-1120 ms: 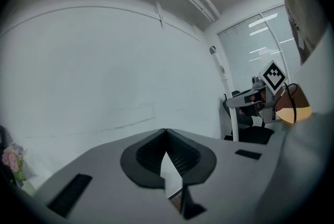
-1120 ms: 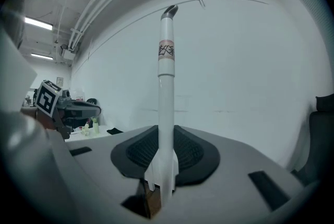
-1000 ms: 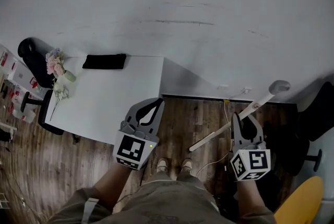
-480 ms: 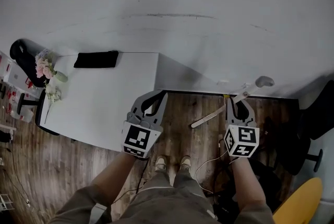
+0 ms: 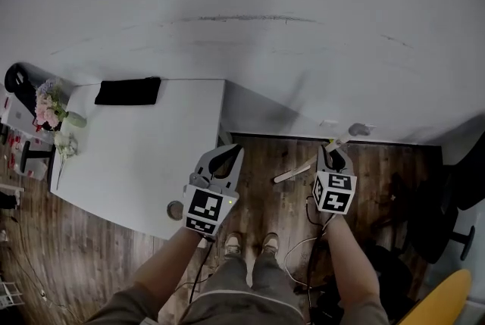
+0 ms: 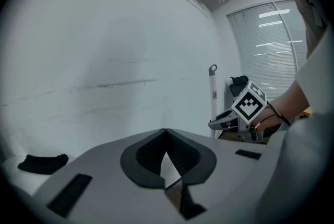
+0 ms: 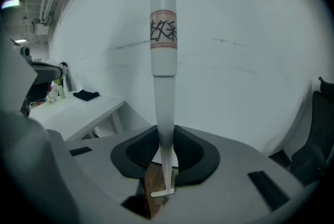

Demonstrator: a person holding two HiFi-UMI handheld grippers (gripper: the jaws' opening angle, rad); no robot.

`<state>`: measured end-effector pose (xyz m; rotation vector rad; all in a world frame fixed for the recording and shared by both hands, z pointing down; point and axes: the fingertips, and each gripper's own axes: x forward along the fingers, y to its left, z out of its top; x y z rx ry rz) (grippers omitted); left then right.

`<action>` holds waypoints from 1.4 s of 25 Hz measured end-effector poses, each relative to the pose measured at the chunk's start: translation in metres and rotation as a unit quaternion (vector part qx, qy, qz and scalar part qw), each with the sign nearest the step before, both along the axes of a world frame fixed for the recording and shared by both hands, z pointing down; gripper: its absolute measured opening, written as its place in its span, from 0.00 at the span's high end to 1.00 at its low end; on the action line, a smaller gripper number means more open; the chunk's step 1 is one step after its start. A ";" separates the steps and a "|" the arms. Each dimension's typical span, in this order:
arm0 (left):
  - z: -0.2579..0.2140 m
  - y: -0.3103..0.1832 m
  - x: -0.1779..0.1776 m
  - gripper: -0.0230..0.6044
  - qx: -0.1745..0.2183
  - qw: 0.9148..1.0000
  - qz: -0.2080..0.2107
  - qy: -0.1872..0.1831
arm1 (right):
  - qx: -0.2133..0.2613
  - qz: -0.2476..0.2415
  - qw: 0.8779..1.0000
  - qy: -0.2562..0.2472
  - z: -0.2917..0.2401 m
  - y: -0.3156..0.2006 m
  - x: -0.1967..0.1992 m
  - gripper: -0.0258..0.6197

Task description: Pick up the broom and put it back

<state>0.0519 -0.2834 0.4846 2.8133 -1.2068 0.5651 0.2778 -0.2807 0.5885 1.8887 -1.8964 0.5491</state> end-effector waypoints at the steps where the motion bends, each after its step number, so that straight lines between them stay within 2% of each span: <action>1: 0.010 -0.004 0.003 0.94 -0.005 1.000 -0.002 0.001 | -0.007 0.003 1.000 -0.001 0.014 -0.004 0.001 0.80; 8: 0.073 -0.018 0.014 0.94 -0.038 0.999 0.001 -0.012 | -0.037 0.010 0.999 0.000 0.091 -0.020 0.001 0.80; 15: 0.115 -0.031 0.003 0.94 -0.067 0.997 -0.011 -0.030 | -0.071 0.010 0.997 0.001 0.142 -0.026 -0.005 0.80; 18: 0.124 -0.034 0.004 0.94 -0.079 0.997 -0.007 -0.025 | -0.057 0.010 0.998 0.006 0.148 -0.031 0.000 0.80; 24: 0.135 -0.044 -0.004 0.94 -0.085 0.996 -0.007 -0.029 | -0.042 -0.028 0.998 0.043 0.150 -0.072 -0.009 0.79; 31: 0.146 -0.061 -0.013 0.94 -0.102 0.994 -0.027 -0.009 | -0.007 -0.062 0.996 0.066 0.153 -0.114 -0.014 0.79; 35: 0.151 -0.073 -0.014 0.94 -0.108 0.993 -0.038 0.013 | 0.010 -0.061 0.996 0.064 0.157 -0.133 -0.016 0.78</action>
